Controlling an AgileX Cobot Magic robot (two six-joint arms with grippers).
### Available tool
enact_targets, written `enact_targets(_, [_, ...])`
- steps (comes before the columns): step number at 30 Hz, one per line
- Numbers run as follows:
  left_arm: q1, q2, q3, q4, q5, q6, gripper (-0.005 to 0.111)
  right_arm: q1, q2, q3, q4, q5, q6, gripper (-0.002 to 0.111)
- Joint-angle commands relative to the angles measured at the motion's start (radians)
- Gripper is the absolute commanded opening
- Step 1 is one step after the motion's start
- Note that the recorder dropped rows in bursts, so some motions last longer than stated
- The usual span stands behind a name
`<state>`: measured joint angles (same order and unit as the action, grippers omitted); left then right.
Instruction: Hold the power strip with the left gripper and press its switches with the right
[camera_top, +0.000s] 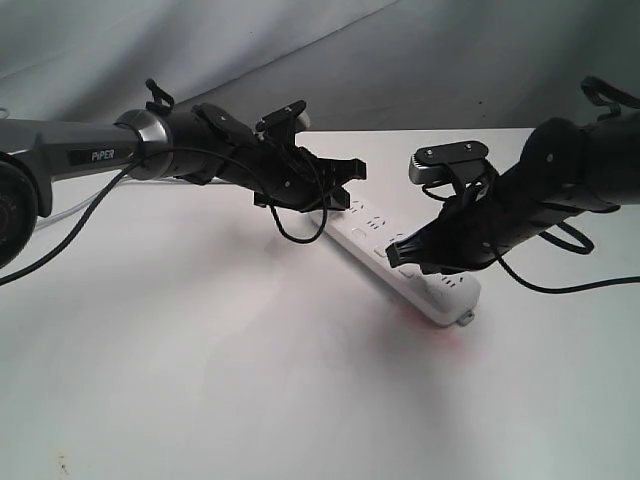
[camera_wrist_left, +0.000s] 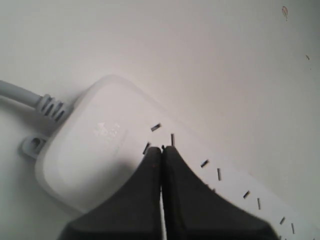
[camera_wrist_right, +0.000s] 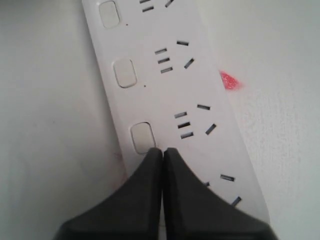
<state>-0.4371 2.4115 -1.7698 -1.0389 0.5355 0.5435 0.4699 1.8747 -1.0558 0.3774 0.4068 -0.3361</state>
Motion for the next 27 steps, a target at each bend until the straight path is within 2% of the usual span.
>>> enact_targets(1, [-0.004,0.001,-0.004,-0.010,-0.014,-0.012,0.000,-0.001,0.003,-0.004,0.027,-0.025,-0.015,0.000])
enact_targets(27, [-0.004,0.001,-0.004,-0.007,-0.023,-0.013,0.000,-0.001,0.073,-0.004,0.156,-0.059,-0.035,0.000])
